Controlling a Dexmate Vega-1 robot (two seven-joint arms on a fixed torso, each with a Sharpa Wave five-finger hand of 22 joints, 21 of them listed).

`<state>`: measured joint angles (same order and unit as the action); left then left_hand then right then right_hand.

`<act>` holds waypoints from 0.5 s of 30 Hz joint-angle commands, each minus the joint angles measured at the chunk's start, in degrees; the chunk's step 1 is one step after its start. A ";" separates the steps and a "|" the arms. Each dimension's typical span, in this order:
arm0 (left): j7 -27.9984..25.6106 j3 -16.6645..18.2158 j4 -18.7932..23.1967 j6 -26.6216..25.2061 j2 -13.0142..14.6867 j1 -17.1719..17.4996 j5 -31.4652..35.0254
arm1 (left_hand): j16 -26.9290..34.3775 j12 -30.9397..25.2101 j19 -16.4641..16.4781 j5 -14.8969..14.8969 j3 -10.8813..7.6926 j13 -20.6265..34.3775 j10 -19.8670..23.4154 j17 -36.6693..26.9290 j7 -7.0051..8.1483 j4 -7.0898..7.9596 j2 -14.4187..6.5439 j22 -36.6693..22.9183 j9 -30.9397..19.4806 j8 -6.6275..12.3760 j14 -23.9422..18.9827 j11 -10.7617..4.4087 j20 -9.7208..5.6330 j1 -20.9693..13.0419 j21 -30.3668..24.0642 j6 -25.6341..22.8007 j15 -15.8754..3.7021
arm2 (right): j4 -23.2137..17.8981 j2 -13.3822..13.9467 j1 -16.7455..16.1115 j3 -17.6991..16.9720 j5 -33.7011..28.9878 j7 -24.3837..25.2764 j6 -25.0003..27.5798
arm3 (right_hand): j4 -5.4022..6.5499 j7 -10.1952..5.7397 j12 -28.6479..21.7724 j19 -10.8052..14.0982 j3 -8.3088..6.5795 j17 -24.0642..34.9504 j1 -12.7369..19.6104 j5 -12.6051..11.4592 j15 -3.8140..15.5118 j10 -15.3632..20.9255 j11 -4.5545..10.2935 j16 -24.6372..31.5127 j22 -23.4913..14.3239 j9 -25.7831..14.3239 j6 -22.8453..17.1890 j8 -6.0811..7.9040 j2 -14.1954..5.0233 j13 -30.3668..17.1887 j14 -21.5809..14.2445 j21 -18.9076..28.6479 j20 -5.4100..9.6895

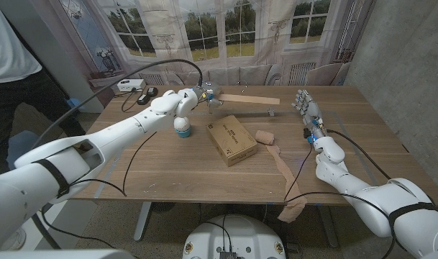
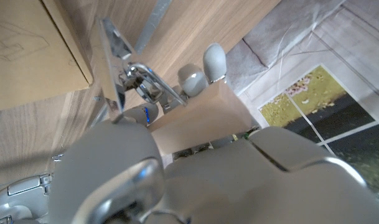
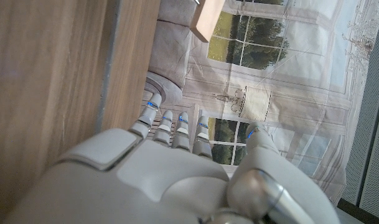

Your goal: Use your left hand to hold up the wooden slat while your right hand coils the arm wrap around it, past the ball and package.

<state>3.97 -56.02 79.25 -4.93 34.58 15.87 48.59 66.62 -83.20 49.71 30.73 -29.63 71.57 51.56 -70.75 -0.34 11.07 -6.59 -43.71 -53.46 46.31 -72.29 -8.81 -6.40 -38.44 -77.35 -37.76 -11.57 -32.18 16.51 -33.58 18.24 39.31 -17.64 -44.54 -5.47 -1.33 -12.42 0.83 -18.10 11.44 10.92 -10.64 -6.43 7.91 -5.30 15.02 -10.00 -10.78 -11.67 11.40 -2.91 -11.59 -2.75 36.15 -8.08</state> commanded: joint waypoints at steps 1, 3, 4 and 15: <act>-5.68 2.62 2.91 1.46 1.61 2.27 0.05 | 4.50 -5.41 1.58 1.01 0.53 0.03 0.59 -0.28 -2.36 0.29 -1.02 -3.75 -0.87 3.02 -0.69 0.24 -2.06 8.49 -1.38 -5.46 -0.19 | -4.50 1.93 -1.56 1.54 -3.38 5.50 0.87 | -0.35 -0.01 0.09 0.53 0.03 0.08 0.61 -0.14 -0.08 0.60 0.09 -0.22 -0.13 -0.11 -0.74 -0.10 -0.30 -0.10 -0.72 -0.19 -0.09; -5.35 3.02 3.97 0.96 1.95 2.67 0.26 | 5.27 -6.18 1.70 1.12 0.81 0.03 0.84 -0.28 -2.59 0.22 -0.77 -4.74 -1.50 4.02 -0.58 0.20 -1.98 9.48 -1.76 -6.35 -0.19 | -6.01 2.63 -2.11 1.98 -4.58 7.56 1.37 | -0.51 -0.05 0.01 0.77 -0.13 0.04 0.92 -0.16 0.01 0.84 0.26 -0.21 -0.12 -0.10 -0.92 -0.03 -0.46 -0.09 -0.89 -0.20 -0.02; -5.77 3.23 4.46 0.81 2.17 2.97 0.53 | 5.65 -6.42 1.78 1.17 0.86 0.04 0.69 -0.28 -2.65 0.18 -0.78 -5.05 -1.66 4.36 -0.54 0.20 -1.93 9.92 -1.83 -6.58 -0.20 | -6.81 2.96 -2.41 2.15 -5.06 8.52 1.73 | -0.63 -0.07 -0.03 0.84 -0.23 0.02 1.12 -0.17 0.01 0.97 0.24 -0.21 -0.12 -0.10 -0.98 -0.01 -0.55 -0.09 -0.97 -0.23 -0.03; -3.70 5.91 10.26 -1.03 4.31 5.63 0.81 | 9.08 -7.34 2.31 1.65 0.41 0.04 1.24 -0.19 -3.00 -0.17 -1.28 -5.15 -1.31 5.59 0.31 0.09 -1.75 13.18 -0.72 -6.29 -0.23 | -20.41 9.47 -7.06 4.62 -14.45 21.47 8.24 | -2.18 -0.12 -0.16 1.59 -1.56 -0.19 3.91 -0.09 0.44 1.80 0.41 -0.31 -0.08 -0.07 -1.87 0.32 -1.52 -0.05 -1.68 -0.66 0.27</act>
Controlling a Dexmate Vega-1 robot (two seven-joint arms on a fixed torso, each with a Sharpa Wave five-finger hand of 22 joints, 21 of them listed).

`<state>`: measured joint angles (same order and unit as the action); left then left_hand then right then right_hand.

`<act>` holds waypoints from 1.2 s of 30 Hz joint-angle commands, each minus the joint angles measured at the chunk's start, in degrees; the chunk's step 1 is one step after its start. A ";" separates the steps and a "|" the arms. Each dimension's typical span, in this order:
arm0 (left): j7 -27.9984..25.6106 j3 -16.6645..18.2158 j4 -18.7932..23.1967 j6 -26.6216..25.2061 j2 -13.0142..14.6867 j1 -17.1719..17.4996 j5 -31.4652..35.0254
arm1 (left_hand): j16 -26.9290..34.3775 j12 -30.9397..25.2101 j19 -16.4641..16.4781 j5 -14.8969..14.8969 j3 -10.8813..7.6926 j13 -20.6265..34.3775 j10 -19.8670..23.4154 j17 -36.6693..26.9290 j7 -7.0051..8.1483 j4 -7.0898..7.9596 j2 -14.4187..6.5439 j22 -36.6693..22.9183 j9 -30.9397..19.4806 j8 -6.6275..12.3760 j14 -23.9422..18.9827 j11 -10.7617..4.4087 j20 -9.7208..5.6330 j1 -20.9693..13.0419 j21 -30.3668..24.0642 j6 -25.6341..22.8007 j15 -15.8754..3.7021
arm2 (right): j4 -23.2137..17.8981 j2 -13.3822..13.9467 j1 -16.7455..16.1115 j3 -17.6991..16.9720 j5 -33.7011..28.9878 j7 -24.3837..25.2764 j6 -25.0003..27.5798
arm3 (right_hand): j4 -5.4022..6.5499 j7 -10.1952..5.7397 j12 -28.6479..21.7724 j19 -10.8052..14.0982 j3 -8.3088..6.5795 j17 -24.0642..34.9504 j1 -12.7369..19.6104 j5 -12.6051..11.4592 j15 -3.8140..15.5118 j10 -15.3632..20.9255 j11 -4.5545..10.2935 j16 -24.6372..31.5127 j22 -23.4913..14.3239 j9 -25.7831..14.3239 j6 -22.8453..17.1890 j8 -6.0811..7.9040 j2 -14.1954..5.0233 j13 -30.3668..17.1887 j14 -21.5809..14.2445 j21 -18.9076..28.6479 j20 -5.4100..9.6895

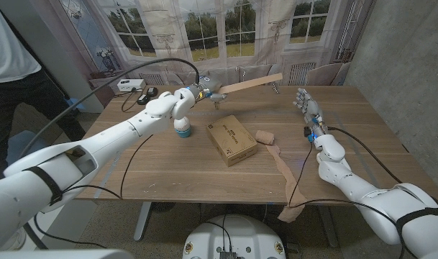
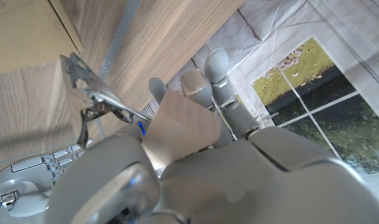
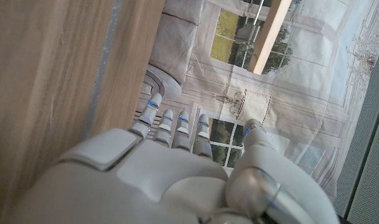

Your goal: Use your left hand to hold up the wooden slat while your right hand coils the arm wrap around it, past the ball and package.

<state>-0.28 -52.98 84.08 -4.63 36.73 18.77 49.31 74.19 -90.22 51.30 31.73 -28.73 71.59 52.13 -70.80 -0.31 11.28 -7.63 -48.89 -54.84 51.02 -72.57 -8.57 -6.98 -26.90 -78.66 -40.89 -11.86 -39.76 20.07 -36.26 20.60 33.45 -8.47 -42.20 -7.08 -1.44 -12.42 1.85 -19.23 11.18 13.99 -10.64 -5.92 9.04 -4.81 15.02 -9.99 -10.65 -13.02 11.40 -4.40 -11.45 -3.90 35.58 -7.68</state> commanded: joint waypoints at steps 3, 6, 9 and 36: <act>1.00 3.64 6.75 -1.63 2.61 3.44 -0.06 | 2.70 -0.35 0.87 0.86 -0.81 0.02 0.82 -0.11 -2.97 -0.49 -0.25 -0.20 0.11 1.41 1.00 -0.19 -1.17 2.53 0.78 -3.00 0.05 | -16.10 7.39 -5.62 2.46 -10.52 14.88 7.81 | -0.84 -0.06 -0.19 0.72 -0.60 0.04 1.28 -0.04 0.04 0.84 -0.05 -0.33 -0.08 -0.19 -0.59 0.32 -0.09 -0.19 -0.67 -0.17 -0.12; 1.67 4.30 7.98 -1.83 3.04 4.04 -0.14 | 3.02 -0.35 0.84 0.91 -0.90 0.02 0.80 -0.10 -3.07 -0.53 -0.23 -0.17 0.20 1.51 1.11 -0.10 -1.11 2.74 0.90 -2.95 0.05 | -19.21 8.76 -6.77 2.59 -12.08 16.96 10.02 | -1.06 -0.05 -0.22 0.90 -0.74 0.01 1.66 0.00 0.12 0.99 0.00 -0.34 -0.07 -0.19 -0.72 0.35 -0.11 -0.19 -0.83 -0.21 -0.12; 1.81 4.95 9.01 -1.94 3.38 4.71 -0.18 | 3.32 -0.37 0.89 0.96 -0.99 0.03 0.88 -0.10 -3.03 -0.56 -0.20 -0.20 0.22 1.65 1.16 -0.18 -1.05 2.93 0.94 -2.90 0.06 | -21.61 9.92 -7.61 2.68 -13.29 18.22 11.68 | -1.49 -0.03 -0.31 1.18 -1.01 -0.04 2.41 0.08 0.46 1.40 0.02 -0.27 -0.07 -0.19 -0.94 0.40 -0.11 -0.18 -1.31 -0.33 -0.09; 3.22 9.45 15.86 -2.50 4.80 9.06 -1.79 | 7.61 -0.39 1.28 1.42 -2.74 0.03 1.08 0.06 -3.12 -0.88 -0.01 0.70 1.19 3.62 2.54 -0.15 -0.90 5.23 2.11 -2.26 0.07 | -46.27 22.15 -14.74 3.42 -23.03 22.14 31.94 | -2.81 -0.07 -0.47 3.21 -1.96 -0.20 6.48 0.47 1.36 3.25 0.86 0.27 -0.05 -0.20 -1.81 0.37 0.96 -0.18 -4.82 -1.06 -0.72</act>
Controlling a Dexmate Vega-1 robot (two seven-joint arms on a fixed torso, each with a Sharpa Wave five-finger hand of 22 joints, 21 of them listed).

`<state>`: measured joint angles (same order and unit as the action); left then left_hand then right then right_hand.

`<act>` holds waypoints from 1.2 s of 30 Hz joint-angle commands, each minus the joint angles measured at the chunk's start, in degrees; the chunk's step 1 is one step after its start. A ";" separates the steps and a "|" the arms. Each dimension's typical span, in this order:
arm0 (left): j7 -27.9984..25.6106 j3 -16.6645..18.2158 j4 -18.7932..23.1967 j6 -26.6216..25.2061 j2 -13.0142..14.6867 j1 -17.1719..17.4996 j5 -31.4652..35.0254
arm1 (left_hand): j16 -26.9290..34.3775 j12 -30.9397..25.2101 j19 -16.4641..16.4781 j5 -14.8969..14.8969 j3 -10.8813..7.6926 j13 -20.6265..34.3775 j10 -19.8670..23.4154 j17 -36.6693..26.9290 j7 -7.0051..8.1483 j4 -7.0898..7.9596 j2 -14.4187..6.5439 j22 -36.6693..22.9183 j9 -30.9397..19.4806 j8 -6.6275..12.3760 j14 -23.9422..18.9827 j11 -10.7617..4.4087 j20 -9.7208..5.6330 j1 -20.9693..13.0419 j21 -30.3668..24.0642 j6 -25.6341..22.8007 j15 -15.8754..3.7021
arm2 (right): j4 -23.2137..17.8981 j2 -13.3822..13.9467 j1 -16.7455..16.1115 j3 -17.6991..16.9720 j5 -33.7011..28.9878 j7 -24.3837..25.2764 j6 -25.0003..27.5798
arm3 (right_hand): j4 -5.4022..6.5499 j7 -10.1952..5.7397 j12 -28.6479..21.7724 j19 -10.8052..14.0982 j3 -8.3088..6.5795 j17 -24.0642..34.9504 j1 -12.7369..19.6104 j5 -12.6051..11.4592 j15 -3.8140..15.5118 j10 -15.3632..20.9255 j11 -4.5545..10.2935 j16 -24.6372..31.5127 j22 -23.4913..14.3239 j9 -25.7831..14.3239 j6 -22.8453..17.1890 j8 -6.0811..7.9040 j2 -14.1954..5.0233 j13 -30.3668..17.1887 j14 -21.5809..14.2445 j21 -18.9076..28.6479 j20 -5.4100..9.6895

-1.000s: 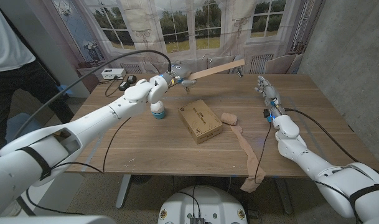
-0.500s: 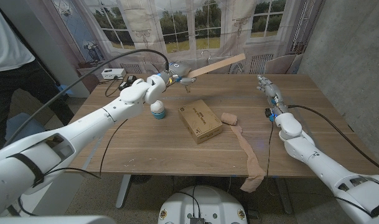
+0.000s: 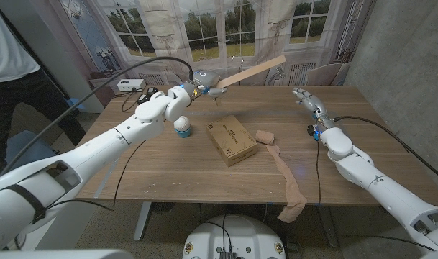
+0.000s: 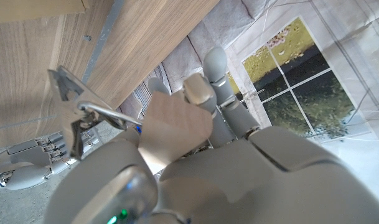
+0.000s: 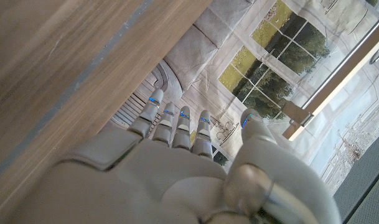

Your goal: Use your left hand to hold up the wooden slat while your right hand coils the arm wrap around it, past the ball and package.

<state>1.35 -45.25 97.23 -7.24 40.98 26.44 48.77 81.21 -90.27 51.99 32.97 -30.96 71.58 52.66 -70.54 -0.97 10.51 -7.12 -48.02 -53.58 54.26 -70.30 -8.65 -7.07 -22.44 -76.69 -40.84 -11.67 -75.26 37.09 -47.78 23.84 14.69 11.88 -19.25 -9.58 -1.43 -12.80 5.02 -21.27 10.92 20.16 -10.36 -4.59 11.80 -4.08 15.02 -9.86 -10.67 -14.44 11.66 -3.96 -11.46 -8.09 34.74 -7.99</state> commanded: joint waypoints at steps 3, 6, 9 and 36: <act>2.48 2.27 3.46 0.09 0.63 1.65 -2.16 | 1.04 -0.34 0.60 0.19 -0.73 0.05 0.65 -0.17 -2.31 -0.16 -0.50 -0.07 0.05 0.57 0.36 0.02 -0.77 0.97 0.22 -2.11 -0.14 | -12.98 6.16 -3.93 0.11 -4.92 1.71 10.61 | -0.30 -0.11 -0.08 0.09 0.21 0.06 0.31 0.22 0.03 0.54 0.15 0.27 -0.18 -0.19 -0.52 0.14 0.82 -0.17 -0.73 -0.27 -0.50; 3.37 2.59 4.36 0.01 0.90 1.79 -2.36 | 1.62 -0.40 0.83 0.18 -1.02 0.03 0.96 -0.14 -2.64 -0.20 -0.48 0.50 0.09 1.00 0.46 0.03 -0.80 1.21 0.51 -2.08 -0.14 | -15.03 7.09 -4.72 -0.09 -5.36 1.67 11.86 | -0.28 -0.18 -0.08 0.63 0.56 0.07 0.39 0.24 -0.03 0.74 0.33 0.28 -0.18 -0.21 -0.95 0.24 1.70 -0.19 -1.09 -0.32 -0.75; 5.35 3.03 5.10 0.17 1.01 1.62 -3.62 | 2.03 -0.39 0.98 0.10 -1.30 0.03 1.20 -0.10 -2.56 -0.25 -0.61 0.98 0.32 1.21 0.46 0.18 -0.79 1.32 0.73 -2.12 -0.15 | -17.98 8.17 -5.69 -0.15 -7.16 2.87 14.37 | -0.25 -0.13 -0.04 2.35 0.87 0.10 0.73 0.13 0.00 0.95 0.33 0.43 -0.24 -0.24 -1.11 0.21 2.58 -0.22 -1.93 0.01 -0.75; 15.61 3.31 7.13 0.41 1.02 -1.32 -6.32 | 5.37 -0.47 1.29 -0.92 -2.97 0.05 3.17 0.05 -2.78 -0.59 -0.10 1.96 1.64 3.85 0.44 1.05 -0.63 2.40 0.33 -2.25 -0.09 | -32.85 15.55 -7.73 -0.35 -9.53 -4.14 27.02 | -0.91 0.08 0.51 3.75 0.39 0.12 5.76 -1.63 1.15 0.44 1.11 -0.12 -0.30 -0.40 0.00 -0.06 5.05 -0.35 -2.48 -0.82 -0.22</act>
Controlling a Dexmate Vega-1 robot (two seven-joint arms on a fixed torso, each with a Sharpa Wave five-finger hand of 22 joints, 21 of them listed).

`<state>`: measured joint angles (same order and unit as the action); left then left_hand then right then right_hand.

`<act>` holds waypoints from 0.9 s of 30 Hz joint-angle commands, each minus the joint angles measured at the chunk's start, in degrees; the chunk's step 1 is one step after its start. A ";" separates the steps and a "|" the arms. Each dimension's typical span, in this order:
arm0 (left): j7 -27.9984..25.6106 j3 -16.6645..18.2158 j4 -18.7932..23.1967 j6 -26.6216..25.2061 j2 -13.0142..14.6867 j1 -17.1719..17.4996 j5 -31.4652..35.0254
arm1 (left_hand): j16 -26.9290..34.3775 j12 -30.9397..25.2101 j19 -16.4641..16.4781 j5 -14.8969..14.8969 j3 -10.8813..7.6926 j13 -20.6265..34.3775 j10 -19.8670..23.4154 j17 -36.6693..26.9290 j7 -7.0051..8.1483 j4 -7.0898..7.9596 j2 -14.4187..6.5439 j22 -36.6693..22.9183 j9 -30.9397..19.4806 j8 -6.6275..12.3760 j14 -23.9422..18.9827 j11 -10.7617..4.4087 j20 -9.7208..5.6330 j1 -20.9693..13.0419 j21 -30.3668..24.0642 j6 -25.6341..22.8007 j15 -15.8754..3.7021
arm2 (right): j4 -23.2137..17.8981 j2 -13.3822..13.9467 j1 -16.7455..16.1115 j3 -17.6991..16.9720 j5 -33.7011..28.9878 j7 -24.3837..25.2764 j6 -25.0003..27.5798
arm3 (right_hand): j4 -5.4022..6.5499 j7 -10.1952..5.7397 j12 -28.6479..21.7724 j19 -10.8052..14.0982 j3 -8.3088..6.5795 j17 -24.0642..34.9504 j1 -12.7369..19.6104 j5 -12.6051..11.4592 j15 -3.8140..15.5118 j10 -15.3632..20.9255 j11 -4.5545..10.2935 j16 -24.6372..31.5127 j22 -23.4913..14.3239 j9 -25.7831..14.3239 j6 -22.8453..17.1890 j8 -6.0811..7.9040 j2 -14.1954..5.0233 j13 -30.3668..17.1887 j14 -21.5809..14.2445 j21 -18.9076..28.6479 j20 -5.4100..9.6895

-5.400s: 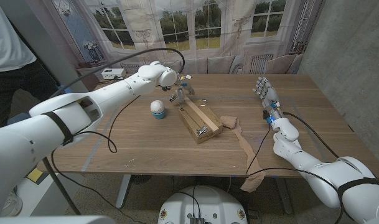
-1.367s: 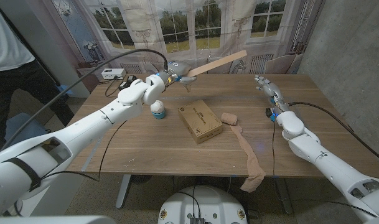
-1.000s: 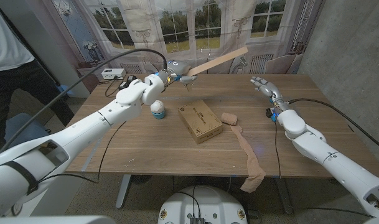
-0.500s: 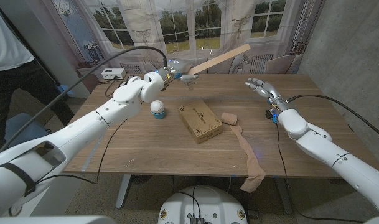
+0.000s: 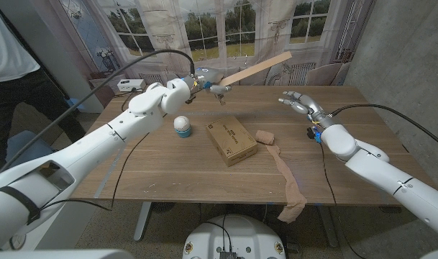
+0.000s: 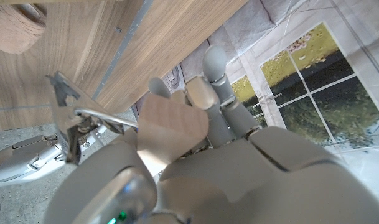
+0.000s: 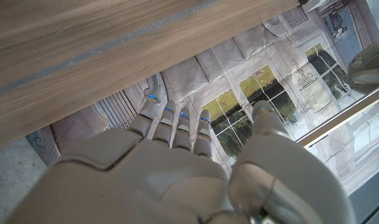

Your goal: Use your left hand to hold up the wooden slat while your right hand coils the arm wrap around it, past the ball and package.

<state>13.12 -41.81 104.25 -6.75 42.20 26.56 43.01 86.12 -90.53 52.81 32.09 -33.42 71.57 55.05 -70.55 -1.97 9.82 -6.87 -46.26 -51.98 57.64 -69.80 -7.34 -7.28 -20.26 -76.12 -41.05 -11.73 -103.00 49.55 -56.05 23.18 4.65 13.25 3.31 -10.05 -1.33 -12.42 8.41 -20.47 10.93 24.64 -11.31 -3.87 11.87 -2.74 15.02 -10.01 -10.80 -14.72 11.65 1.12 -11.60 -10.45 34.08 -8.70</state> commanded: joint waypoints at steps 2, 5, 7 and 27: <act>4.29 -0.25 0.02 -0.08 -0.28 -1.67 -0.60 | 0.62 -0.18 0.35 -0.11 -0.60 0.07 0.83 0.06 -1.87 0.10 -0.34 -0.23 0.11 0.62 -0.12 -0.28 -0.41 0.27 -0.57 -2.00 -0.03 | -5.44 3.56 1.12 0.49 1.22 -7.29 4.81 | -0.45 -0.06 0.18 0.47 -0.64 0.11 1.86 -0.79 0.44 0.28 -0.24 -0.16 -0.16 -0.27 0.43 -0.08 -0.17 -0.21 -0.13 -0.20 0.58; 4.82 -0.34 0.04 -0.19 -0.34 -1.82 -0.69 | 0.80 -0.16 0.25 -0.21 -0.73 0.07 0.82 0.06 -1.81 0.11 -0.36 -0.29 0.24 0.79 -0.13 -0.30 -0.41 0.36 -0.69 -1.91 -0.02 | -6.22 4.17 1.85 0.96 1.21 -8.77 6.01 | -0.55 -0.23 0.36 0.62 -1.50 0.13 3.98 -1.09 0.39 -0.10 0.06 -0.36 -0.16 -0.30 0.79 -0.11 -0.72 -0.24 -0.02 -0.46 0.71; 5.23 -0.38 0.14 -0.38 -0.34 -1.88 -0.73 | 0.87 -0.14 0.33 -0.25 -0.78 0.07 0.77 0.06 -1.82 0.11 -0.36 -0.21 0.26 0.91 -0.12 -0.29 -0.44 0.39 -0.71 -1.93 -0.02 | -6.75 4.47 2.17 1.29 0.94 -9.28 6.77 | -0.64 -0.85 0.70 0.80 -2.40 0.13 6.66 -1.24 0.61 -0.99 0.40 -0.62 -0.16 -0.33 1.81 -0.36 -0.93 -0.28 0.05 -0.83 0.88; 7.76 -0.14 2.43 -1.95 0.23 -1.36 -0.88 | 1.81 -0.14 0.36 -1.11 -1.89 0.09 1.16 0.12 -1.85 0.09 -0.31 0.71 1.16 2.77 -0.03 -0.27 -0.45 1.12 -1.27 -1.30 -0.02 | -15.99 8.34 8.15 7.78 -4.55 -17.61 22.88 | -0.43 -2.17 1.02 0.42 -4.55 0.23 14.95 -0.88 1.65 -4.16 1.99 -2.25 -0.22 -0.46 5.14 -0.48 -1.07 -0.55 2.57 -2.70 2.64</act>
<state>19.26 -41.93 105.89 -8.12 42.31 25.18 42.32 87.60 -90.53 52.80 31.25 -34.46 71.57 55.75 -70.28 -2.14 9.56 -6.59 -45.95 -50.92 59.91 -69.83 -7.48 -7.28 -19.81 -77.37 -41.06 -11.71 -114.02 56.00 -51.01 27.35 3.74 -0.19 17.81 -10.39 -3.38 -11.01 8.50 -24.44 11.08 38.55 -12.19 -2.24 7.46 -1.02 13.07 -10.00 -11.09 -9.39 10.96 0.11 -11.88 -8.15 31.71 -6.34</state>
